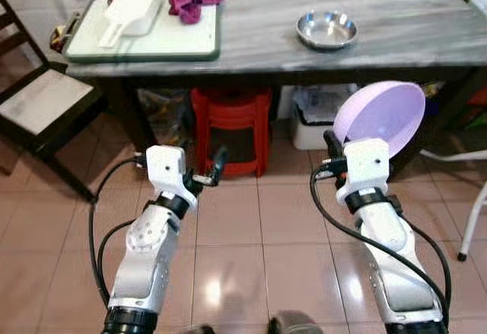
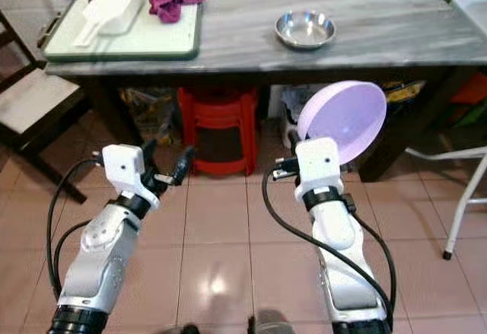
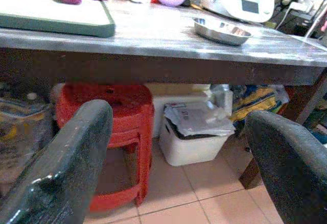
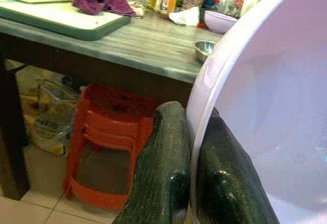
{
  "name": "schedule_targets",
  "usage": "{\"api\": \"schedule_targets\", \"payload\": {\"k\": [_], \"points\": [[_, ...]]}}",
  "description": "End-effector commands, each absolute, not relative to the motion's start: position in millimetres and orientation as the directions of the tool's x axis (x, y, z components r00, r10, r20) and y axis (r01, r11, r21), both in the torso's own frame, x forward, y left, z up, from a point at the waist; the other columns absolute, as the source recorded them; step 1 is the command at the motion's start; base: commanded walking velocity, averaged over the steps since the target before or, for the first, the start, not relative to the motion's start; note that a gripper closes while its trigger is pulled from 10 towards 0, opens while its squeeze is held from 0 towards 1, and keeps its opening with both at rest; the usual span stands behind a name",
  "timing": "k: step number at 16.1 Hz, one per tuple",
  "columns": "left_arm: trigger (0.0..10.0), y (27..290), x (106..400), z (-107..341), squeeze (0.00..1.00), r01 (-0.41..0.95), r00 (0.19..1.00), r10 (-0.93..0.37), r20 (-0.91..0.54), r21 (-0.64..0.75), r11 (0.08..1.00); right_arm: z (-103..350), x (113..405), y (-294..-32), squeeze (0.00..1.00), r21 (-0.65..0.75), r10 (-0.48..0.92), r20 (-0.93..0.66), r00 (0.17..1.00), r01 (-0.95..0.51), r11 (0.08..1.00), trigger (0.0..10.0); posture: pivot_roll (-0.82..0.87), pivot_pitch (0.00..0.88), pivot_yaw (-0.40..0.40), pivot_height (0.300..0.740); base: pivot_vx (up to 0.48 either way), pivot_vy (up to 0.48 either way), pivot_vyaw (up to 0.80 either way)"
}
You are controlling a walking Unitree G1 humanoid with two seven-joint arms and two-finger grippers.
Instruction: Setting the table
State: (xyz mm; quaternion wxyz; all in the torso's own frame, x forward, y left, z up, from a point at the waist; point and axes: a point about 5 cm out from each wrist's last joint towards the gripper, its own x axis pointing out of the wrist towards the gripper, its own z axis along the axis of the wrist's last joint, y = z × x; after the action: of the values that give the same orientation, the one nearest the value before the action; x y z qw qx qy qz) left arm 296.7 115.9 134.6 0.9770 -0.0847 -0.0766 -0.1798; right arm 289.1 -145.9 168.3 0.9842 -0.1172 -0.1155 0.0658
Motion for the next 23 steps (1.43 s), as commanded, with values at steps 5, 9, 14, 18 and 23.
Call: {"api": "schedule_targets", "payload": {"k": [5, 9, 14, 18, 23], "points": [[10.0, 107, 295, 136, 0.00, 0.397, 0.910, -0.369, 0.189, -0.143, 0.906, 169, 289, -155, 0.00, -0.241, 0.130, 0.206, 0.970, -0.079, 0.967, 10.0, -0.19, 0.203, 0.007, 0.740, 0.480, 0.000, -0.10], [10.0, 107, 295, 136, 0.00, 0.399, 0.909, -0.370, 0.190, -0.143, 0.906, 169, 290, -155, 0.00, -0.241, 0.133, 0.208, 0.969, -0.081, 0.967, 10.0, -0.19, 0.200, 0.004, 0.740, 0.480, 0.000, -0.69], [10.0, 107, 295, 139, 0.00, 0.399, 0.908, -0.368, 0.201, -0.142, 0.906, 172, 290, -153, 0.00, -0.250, 0.140, 0.220, 0.965, -0.083, 0.965, 10.0, -0.19, 0.198, 0.002, 0.740, 0.480, 0.000, 0.00], [10.0, 105, 296, 145, 0.00, 0.404, 0.903, -0.370, 0.220, -0.140, 0.904, 194, 289, -142, 0.00, -0.305, 0.193, 0.303, 0.933, -0.097, 0.947, 10.0, -0.19, 0.198, 0.004, 0.740, 0.480, 0.000, 0.11], [10.0, 105, 296, 145, 0.00, 0.406, 0.903, -0.374, 0.213, -0.133, 0.904, 191, 289, -143, 0.00, -0.296, 0.186, 0.291, 0.938, -0.097, 0.950, 10.0, -0.19, 0.198, 0.004, 0.740, 0.474, 0.000, 0.09]]}}
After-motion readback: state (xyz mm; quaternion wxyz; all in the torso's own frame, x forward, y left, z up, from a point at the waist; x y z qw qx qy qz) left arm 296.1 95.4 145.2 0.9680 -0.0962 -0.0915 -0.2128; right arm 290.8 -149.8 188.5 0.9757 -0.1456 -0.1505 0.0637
